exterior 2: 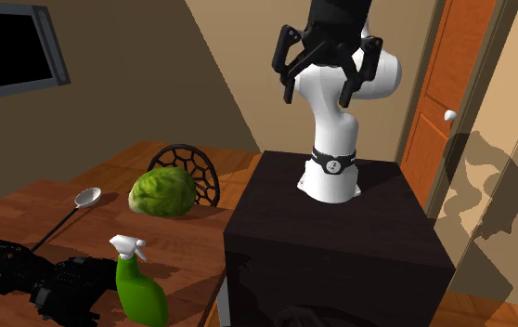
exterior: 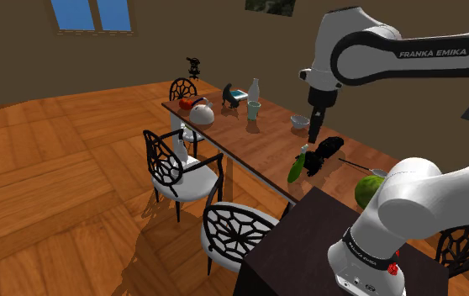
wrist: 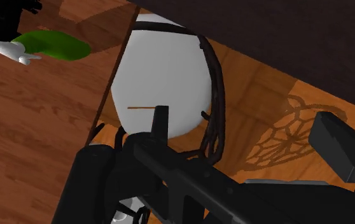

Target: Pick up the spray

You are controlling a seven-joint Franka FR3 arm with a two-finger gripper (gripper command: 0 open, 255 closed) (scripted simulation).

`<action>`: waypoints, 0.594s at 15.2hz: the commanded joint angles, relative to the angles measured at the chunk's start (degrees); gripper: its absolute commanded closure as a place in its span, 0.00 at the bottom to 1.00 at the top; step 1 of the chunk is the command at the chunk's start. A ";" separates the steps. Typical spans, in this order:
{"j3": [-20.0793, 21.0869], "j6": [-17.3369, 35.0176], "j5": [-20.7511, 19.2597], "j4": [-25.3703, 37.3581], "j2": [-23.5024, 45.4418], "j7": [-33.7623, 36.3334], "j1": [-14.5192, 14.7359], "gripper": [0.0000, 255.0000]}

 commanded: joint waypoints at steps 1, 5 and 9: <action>-1.91 2.75 -3.05 -2.56 0.48 -4.22 -0.15 0.00; -6.14 9.54 -9.46 -6.39 3.69 -11.83 -1.07 0.00; -10.51 17.59 -16.39 -8.75 9.15 -18.76 -2.47 0.00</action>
